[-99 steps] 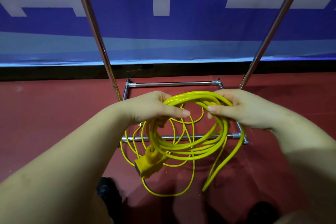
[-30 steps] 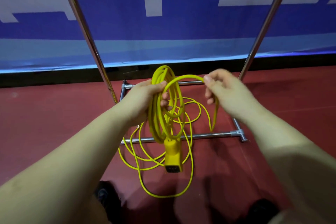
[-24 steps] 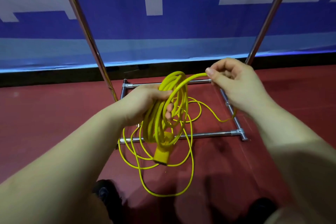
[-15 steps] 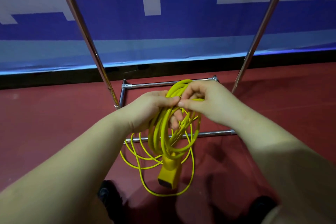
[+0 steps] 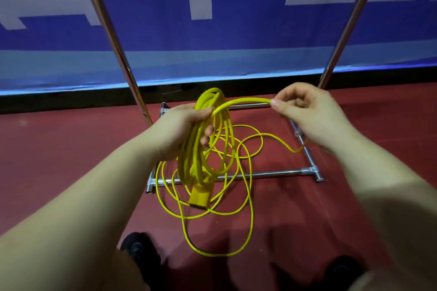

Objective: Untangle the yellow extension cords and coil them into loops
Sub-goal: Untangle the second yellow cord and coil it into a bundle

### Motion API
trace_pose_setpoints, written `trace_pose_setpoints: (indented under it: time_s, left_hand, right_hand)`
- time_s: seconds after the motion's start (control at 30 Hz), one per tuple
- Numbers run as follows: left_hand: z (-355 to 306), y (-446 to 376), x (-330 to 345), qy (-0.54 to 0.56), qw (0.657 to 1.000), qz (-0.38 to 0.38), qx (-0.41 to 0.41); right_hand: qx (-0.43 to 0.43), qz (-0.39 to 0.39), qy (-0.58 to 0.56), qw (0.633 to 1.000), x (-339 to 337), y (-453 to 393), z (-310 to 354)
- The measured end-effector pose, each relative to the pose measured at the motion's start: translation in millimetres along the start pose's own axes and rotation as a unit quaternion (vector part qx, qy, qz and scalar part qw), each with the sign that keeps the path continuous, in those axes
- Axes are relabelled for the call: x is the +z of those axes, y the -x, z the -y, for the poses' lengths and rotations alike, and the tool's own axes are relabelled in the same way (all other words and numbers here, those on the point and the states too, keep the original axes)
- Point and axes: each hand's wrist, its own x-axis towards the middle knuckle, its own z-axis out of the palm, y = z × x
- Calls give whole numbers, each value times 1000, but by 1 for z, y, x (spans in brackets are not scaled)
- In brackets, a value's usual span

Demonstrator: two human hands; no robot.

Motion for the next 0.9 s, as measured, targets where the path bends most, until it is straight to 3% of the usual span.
trace_pose_setpoints:
  time_s: [0.13, 0.27, 0.5, 0.67, 0.8, 0.9]
  left_hand:
    - [3, 3, -1, -30, 999, 15, -35]
    - [5, 6, 11, -43, 995, 70, -50]
    - [6, 5, 22, -40, 993, 108, -36]
    - [6, 5, 22, -137, 985, 100, -10]
    - [3, 2, 12, -78, 997, 16, 1]
    - [-2, 1, 1, -6, 998, -55, 26]
  right_hand:
    - [-14, 22, 30, 999, -1, 1, 5]
    - [-22, 97, 82, 992, 15, 5, 3]
    - [-11, 4, 107, 994, 19, 8, 6]
    - [11, 43, 150, 988, 18, 10, 3]
    - [112, 245, 288, 919, 12, 11, -17]
    - [162, 325, 386, 848, 12, 16, -35]
